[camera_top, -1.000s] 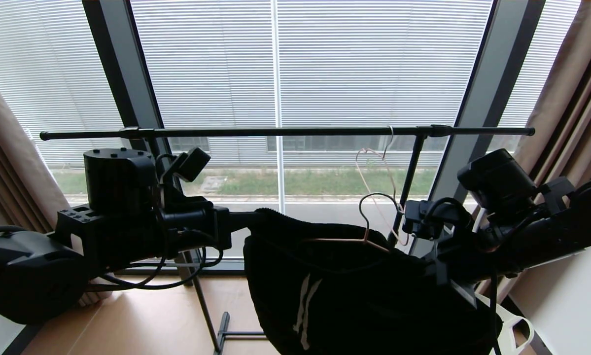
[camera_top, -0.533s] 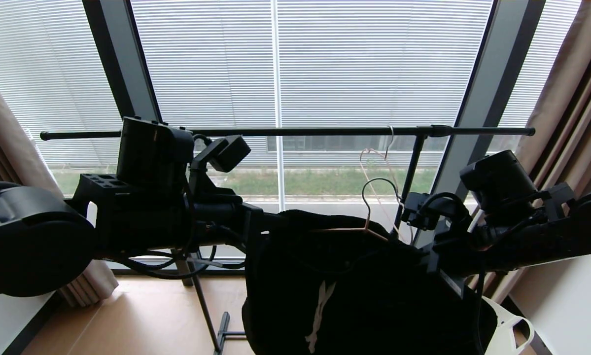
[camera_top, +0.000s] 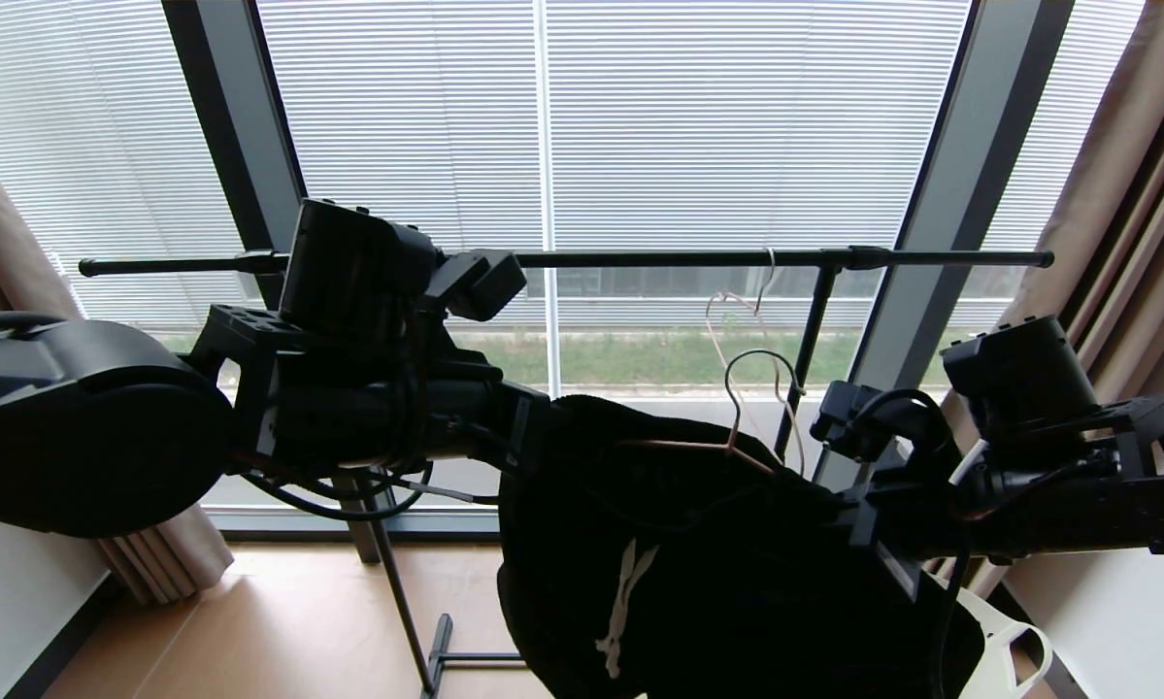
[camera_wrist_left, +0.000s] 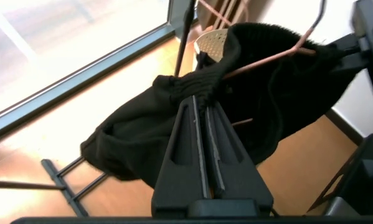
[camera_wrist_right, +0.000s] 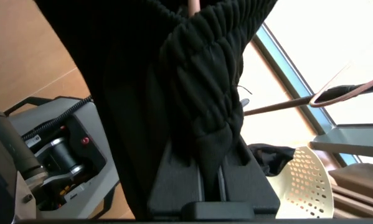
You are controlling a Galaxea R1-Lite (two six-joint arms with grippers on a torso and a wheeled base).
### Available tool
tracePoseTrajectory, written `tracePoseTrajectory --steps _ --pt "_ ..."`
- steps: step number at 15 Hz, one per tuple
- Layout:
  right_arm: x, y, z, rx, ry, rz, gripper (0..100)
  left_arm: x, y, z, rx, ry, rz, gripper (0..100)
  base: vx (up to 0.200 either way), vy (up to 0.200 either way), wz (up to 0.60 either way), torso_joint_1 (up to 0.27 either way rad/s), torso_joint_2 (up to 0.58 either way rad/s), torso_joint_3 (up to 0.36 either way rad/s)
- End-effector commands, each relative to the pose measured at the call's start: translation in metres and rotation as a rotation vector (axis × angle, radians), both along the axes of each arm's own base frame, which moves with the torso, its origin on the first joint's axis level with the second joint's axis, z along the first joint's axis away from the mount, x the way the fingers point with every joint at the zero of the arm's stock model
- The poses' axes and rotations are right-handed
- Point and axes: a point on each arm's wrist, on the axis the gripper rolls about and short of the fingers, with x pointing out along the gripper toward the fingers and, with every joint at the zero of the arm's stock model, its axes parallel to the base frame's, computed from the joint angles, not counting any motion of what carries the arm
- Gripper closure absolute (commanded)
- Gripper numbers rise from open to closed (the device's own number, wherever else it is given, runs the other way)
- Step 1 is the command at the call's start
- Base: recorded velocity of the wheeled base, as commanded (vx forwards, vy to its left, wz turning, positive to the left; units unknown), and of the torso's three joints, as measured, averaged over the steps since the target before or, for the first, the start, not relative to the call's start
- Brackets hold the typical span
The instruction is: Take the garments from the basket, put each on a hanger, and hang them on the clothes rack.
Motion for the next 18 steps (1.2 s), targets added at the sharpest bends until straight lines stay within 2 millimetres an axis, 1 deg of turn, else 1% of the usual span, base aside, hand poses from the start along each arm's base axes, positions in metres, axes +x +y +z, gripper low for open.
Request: tracePoseTrajectory --steps 1,4,9,12,15,16,18 --pt "-0.003 -0.001 0.004 0.006 -0.016 0.002 100 0.000 -0.003 0.001 0.010 -0.002 0.006 100 0.000 0.000 0.00 0.000 0.00 0.000" --pt "-0.004 -0.001 0.002 -0.019 -0.020 -0.016 100 -0.003 -0.010 0.006 0.034 0.001 0.011 100 0.000 0.000 0.00 0.000 0.00 0.000" --pt "-0.006 0.003 0.003 -0.040 -0.036 -0.022 100 -0.003 -0.012 0.006 0.042 0.013 0.005 100 0.000 0.000 0.00 0.000 0.00 0.000" --pt "-0.006 0.004 0.000 -0.046 -0.034 -0.022 100 -0.002 -0.021 0.002 0.045 0.018 -0.015 100 0.000 0.000 0.00 0.000 0.00 0.000" --pt "-0.006 0.009 -0.001 -0.064 -0.056 -0.027 100 -0.001 -0.026 0.003 0.042 0.014 -0.024 100 0.000 0.000 0.00 0.000 0.00 0.000" --pt "-0.008 0.016 -0.005 -0.082 -0.058 -0.028 100 0.003 -0.033 0.004 0.036 0.007 -0.032 100 0.000 0.000 0.00 0.000 0.00 0.000" --pt "-0.010 0.018 -0.007 -0.086 -0.061 -0.028 100 0.005 -0.038 0.004 0.034 0.005 -0.038 100 0.000 0.000 0.00 0.000 0.00 0.000"
